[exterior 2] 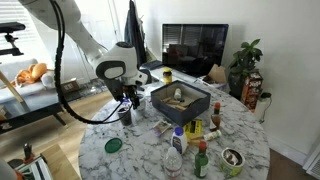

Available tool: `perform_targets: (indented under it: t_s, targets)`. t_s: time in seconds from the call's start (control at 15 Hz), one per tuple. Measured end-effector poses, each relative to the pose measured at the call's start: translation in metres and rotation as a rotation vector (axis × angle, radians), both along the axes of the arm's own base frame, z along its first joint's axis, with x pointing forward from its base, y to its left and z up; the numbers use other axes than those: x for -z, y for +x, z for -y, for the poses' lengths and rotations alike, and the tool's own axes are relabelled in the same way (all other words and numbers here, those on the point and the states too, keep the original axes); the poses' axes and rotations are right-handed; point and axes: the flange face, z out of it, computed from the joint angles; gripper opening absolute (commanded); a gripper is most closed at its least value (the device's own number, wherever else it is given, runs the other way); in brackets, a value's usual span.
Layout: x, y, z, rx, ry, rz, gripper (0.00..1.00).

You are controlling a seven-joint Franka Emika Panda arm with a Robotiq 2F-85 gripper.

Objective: Put the silver cup in the plastic cup and then put put the plastic cup with coffee granules in the silver cup

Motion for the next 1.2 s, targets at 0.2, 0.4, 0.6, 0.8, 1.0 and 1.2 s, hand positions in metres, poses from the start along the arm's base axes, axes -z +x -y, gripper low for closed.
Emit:
perform_targets:
  t_s: [0.2, 0.4, 0.6, 0.8, 1.0, 1.2]
  targets:
    - [0.013, -0.022, 0.006, -0.024, 0.008, -0.053, 1.0]
    - [0.029, -0.041, 0.009, -0.028, 0.018, -0.093, 1.0]
    - [0.037, -0.052, 0.008, 0.01, 0.047, -0.12, 1.0]
    - [0.04, -0.056, 0.003, 0.076, 0.09, -0.132, 1.0]
    - [0.043, -0.058, -0.001, 0.134, 0.116, -0.128, 0.9]
    - [0.047, -0.058, -0.004, 0.185, 0.111, -0.098, 0.68]
